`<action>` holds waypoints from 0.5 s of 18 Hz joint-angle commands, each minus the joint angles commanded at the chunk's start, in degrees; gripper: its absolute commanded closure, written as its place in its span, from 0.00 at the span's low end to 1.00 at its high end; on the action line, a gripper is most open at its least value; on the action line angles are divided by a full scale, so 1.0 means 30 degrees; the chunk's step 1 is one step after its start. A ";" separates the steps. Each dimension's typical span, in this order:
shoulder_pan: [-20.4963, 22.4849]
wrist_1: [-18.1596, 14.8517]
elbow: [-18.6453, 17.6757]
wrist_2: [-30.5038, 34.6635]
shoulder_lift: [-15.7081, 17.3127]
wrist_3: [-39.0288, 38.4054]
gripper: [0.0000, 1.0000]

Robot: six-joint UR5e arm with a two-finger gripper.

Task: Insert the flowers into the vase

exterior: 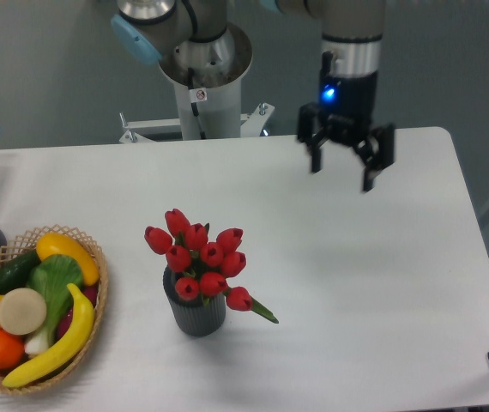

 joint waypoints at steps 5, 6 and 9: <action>0.2520 -0.4596 0.1641 -0.0086 0.0117 0.4890 0.00; 0.3192 -0.5330 0.1788 -0.0145 0.0233 0.6061 0.00; 0.4835 -0.7177 0.2665 -0.1108 0.0264 0.8441 0.00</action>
